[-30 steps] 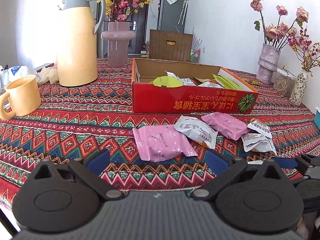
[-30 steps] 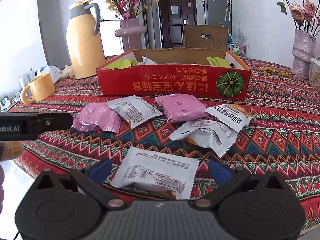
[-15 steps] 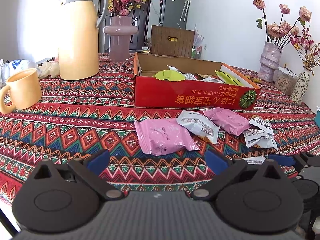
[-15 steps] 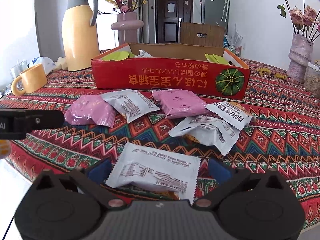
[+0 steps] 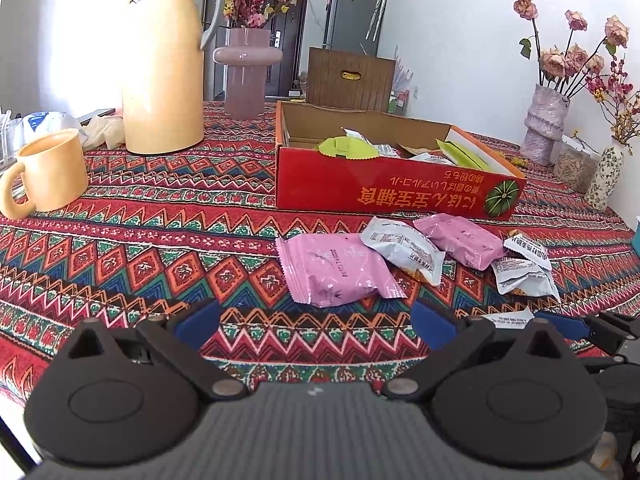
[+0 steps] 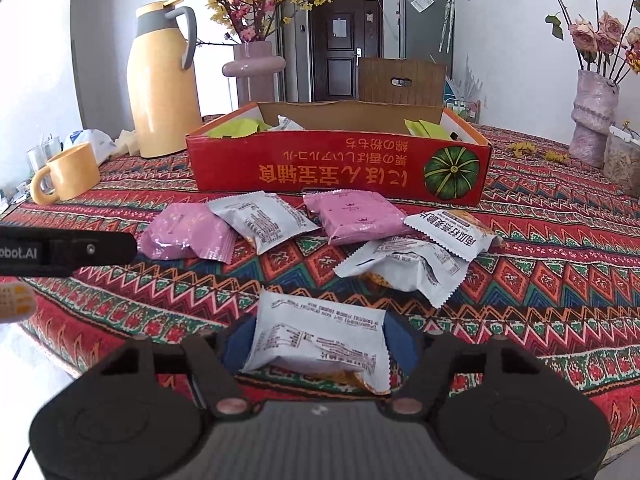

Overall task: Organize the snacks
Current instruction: 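Grasp a large white packet with the right tool, then grasp a pink packet with the left tool while right holds the white packet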

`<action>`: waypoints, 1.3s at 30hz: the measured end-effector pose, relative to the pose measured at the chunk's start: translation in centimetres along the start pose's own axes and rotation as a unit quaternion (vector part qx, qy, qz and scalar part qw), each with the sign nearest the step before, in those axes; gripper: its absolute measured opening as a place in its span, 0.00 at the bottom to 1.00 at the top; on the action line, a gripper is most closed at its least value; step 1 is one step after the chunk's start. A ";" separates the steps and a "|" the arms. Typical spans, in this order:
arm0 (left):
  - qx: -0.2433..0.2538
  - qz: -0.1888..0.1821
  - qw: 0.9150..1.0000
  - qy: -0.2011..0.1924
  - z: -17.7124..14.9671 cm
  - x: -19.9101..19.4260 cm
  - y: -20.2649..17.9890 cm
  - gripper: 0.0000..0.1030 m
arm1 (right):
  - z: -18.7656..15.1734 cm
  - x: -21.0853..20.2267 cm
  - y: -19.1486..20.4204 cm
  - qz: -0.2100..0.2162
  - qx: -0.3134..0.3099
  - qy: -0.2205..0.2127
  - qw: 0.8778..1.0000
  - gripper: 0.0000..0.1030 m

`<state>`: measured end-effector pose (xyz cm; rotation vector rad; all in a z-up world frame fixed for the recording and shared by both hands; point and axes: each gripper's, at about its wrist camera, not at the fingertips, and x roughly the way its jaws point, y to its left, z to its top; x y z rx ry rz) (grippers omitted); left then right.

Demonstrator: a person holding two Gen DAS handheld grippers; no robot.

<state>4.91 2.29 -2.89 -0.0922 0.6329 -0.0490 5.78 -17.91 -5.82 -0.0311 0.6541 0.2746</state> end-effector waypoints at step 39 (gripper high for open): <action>0.005 0.042 0.997 0.062 3.2 7.3 -2.1 1.00 | 2.7 -2.7 -4.2 -0.037 0.026 -0.090 0.995 0.65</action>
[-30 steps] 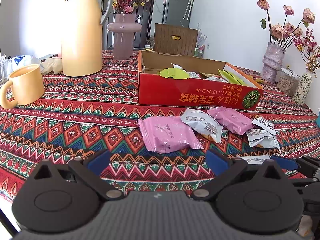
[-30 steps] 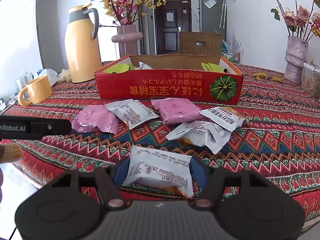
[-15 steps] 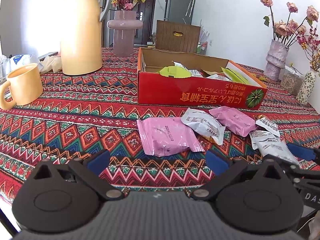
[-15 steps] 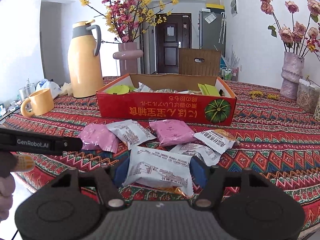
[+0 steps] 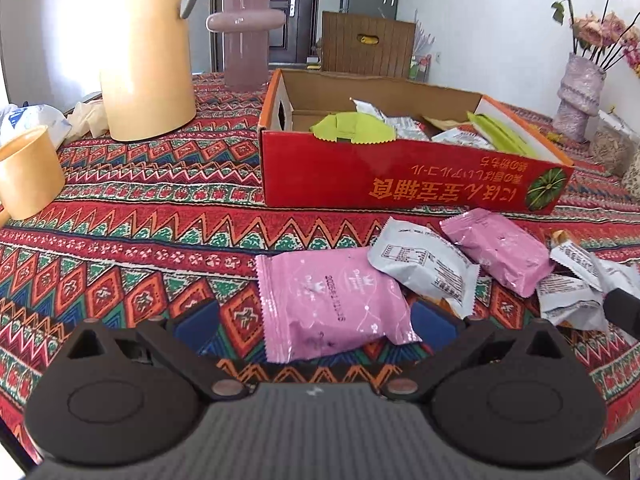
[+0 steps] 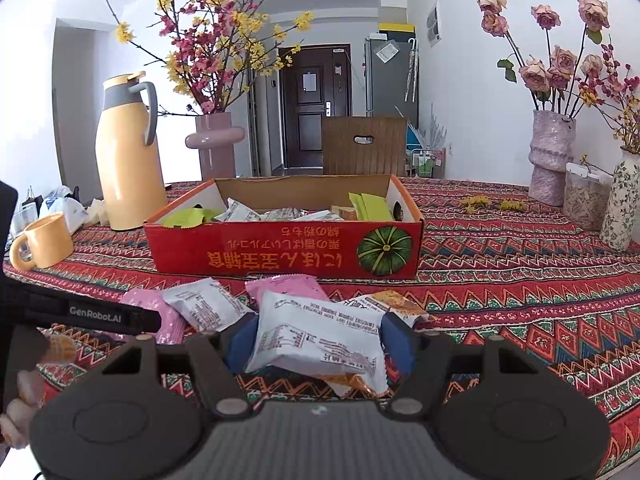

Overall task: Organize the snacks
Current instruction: 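Grasp a pink packet with the left tool while right holds the white packet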

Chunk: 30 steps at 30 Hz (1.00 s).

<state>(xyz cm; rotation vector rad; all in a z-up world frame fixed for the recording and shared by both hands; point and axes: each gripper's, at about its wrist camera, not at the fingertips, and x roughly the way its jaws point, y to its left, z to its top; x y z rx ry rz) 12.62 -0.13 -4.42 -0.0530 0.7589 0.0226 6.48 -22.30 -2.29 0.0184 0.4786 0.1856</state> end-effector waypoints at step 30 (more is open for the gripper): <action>0.006 0.033 0.999 -0.003 0.5 2.2 -2.7 0.72 | -0.3 1.5 -2.0 -0.016 0.022 0.014 1.000 0.65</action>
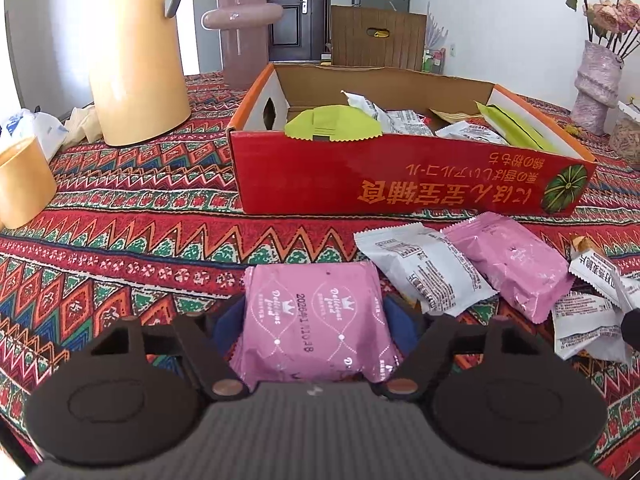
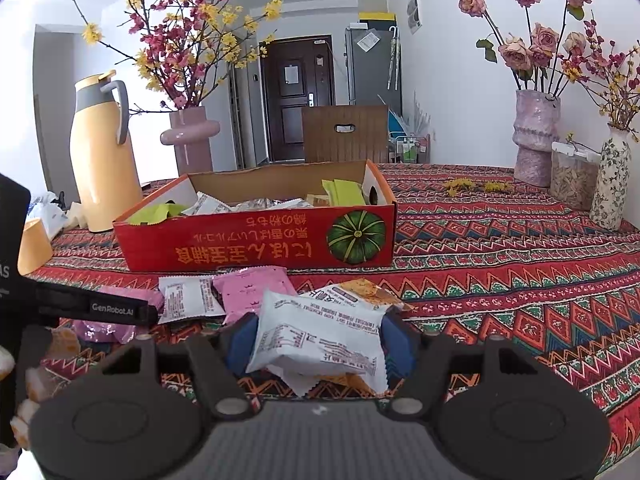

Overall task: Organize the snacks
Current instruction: 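Grasp a pink packet with the left tool while right holds the white packet, then carry the pink and white packets over into the box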

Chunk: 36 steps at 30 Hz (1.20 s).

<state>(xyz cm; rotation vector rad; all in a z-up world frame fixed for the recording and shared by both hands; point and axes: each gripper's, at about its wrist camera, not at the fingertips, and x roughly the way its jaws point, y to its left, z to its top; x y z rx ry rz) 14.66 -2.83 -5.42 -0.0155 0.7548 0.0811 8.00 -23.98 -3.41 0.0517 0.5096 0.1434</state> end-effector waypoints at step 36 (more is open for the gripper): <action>-0.008 -0.032 0.998 -0.061 0.5 -4.9 0.9 0.67 | 1.3 -0.5 0.4 -0.001 -0.003 -0.017 1.000 0.65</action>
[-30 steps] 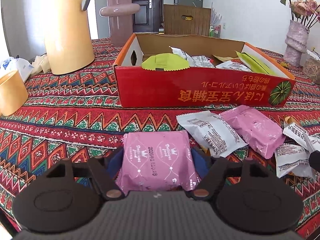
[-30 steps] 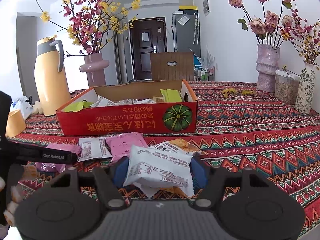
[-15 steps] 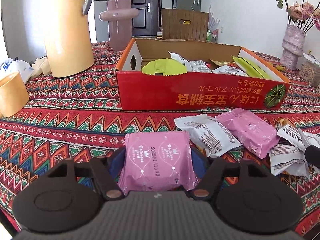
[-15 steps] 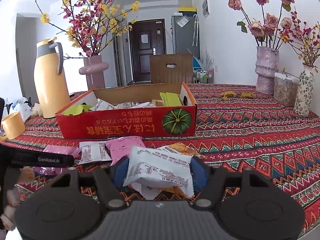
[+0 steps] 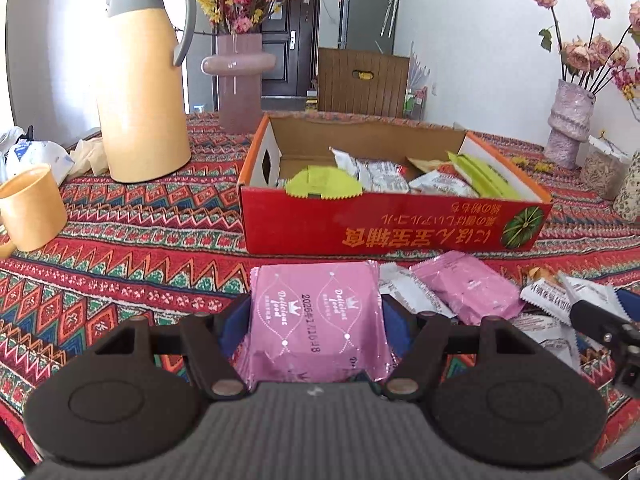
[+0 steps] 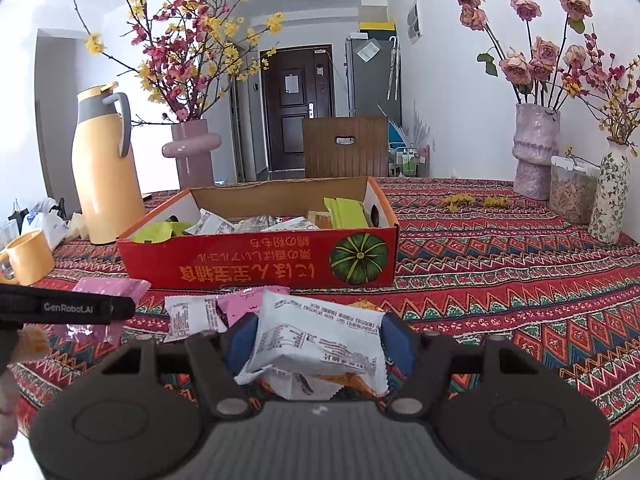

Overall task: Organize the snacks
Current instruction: 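Carry the pink and white packets over into the box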

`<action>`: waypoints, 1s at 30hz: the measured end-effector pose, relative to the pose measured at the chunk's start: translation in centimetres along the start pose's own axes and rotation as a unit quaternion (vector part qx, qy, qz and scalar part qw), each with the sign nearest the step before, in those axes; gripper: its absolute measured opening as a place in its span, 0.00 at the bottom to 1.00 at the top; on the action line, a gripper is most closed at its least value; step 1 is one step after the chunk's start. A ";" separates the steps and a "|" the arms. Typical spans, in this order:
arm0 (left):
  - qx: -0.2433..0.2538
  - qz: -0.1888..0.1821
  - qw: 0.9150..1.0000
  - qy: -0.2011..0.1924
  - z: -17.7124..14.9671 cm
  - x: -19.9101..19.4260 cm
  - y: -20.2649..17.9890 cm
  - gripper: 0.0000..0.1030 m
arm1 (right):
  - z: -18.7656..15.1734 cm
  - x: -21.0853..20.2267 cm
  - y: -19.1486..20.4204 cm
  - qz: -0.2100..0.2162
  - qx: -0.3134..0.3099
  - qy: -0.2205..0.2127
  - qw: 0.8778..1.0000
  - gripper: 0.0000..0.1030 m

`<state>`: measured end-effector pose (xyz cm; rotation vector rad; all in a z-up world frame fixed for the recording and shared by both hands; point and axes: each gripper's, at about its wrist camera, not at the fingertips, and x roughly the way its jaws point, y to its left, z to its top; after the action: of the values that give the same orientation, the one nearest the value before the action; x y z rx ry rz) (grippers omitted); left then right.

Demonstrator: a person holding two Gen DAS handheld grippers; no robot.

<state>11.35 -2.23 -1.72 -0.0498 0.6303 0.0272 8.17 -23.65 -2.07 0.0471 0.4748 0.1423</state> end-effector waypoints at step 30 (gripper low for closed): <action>-0.014 -0.038 0.997 -0.067 5.8 0.0 -1.0 0.67 | 5.5 4.9 0.7 0.022 -0.017 -0.037 0.999 0.65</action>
<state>14.79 -2.92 3.03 -0.0988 0.4938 -0.0342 14.92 -22.30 0.71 0.0302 0.3968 0.1912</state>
